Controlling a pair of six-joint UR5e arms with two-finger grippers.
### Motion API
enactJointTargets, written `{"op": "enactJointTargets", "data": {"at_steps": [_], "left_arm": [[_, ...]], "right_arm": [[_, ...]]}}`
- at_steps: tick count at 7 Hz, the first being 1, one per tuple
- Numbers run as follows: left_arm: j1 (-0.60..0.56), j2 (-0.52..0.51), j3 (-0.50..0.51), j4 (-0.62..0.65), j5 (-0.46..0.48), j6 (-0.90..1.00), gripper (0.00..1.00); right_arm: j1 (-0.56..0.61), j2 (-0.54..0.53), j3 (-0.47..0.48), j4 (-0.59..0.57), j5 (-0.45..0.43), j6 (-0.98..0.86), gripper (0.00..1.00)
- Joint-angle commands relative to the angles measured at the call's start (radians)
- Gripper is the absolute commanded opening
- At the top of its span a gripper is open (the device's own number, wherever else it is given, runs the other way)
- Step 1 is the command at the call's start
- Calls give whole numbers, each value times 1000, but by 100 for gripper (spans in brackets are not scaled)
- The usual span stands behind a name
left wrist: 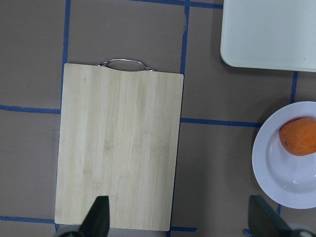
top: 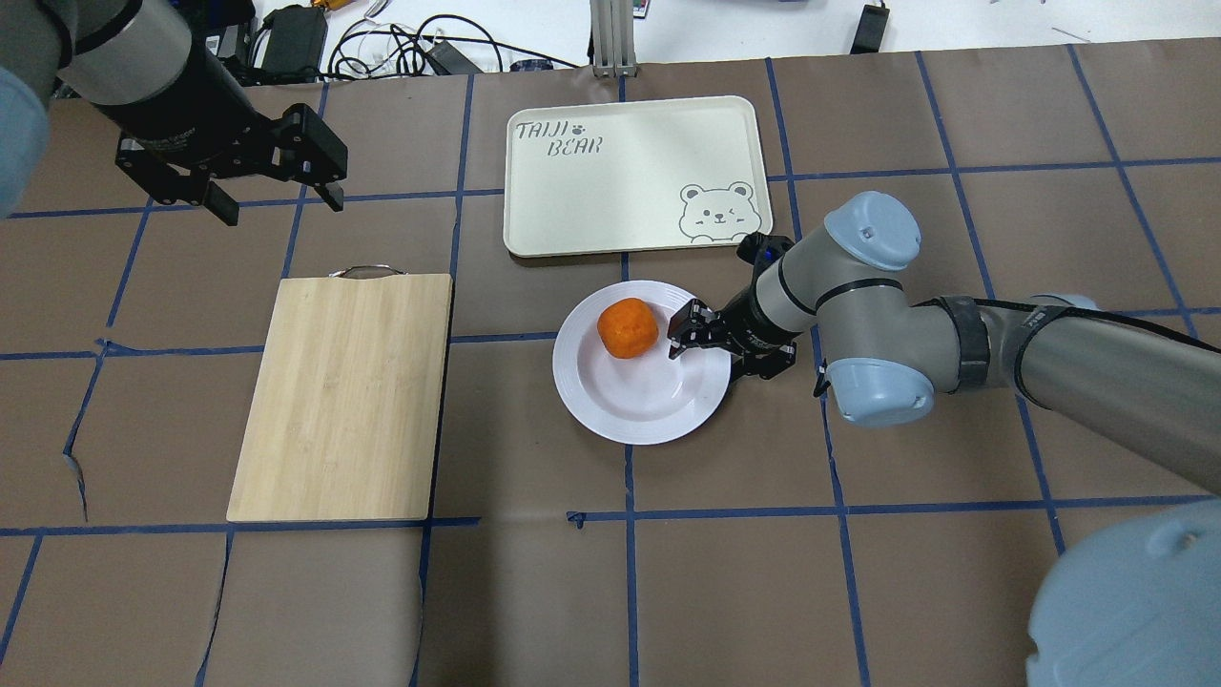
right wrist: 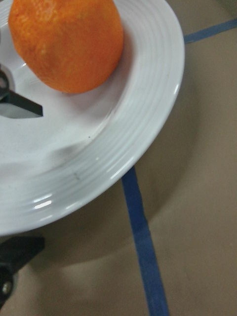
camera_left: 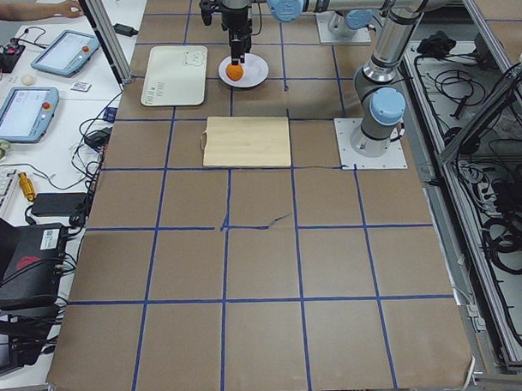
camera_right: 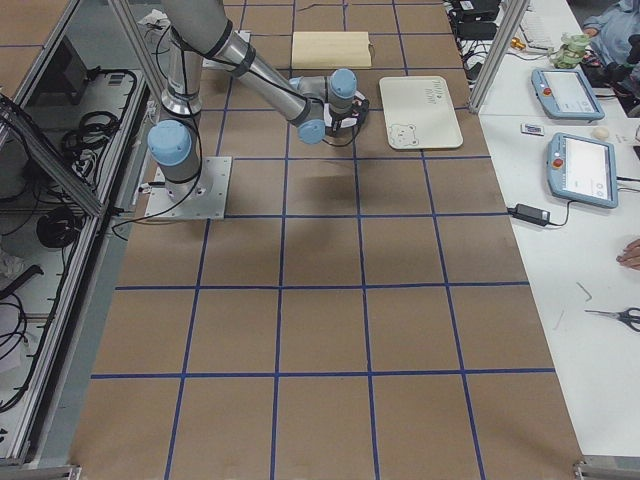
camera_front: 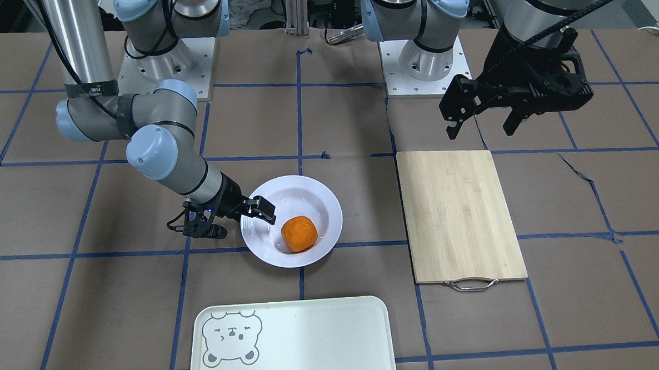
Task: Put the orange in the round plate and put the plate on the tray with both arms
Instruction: 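Grip the rim of the white plate with the right gripper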
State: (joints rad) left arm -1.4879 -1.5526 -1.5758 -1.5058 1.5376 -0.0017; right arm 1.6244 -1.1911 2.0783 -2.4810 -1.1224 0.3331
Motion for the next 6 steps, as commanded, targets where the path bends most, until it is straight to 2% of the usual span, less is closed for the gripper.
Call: {"op": "enactJointTargets", "data": {"at_steps": [1,2,4,6], "left_arm": [[0,0,-1,-2,4,0,100],[0,2,-13,-1,4,-1,100],[0,2,-18,1,6,-1,100],[0,6,-20,-1,6,-1,100]], "right_arm": [[2,22,2,-1,0,17,66],[6,19,-1,1,-2,58,58],[35,15,-32,4,-16,83,26],[37,15,-32,14,-19,83,5]]}}
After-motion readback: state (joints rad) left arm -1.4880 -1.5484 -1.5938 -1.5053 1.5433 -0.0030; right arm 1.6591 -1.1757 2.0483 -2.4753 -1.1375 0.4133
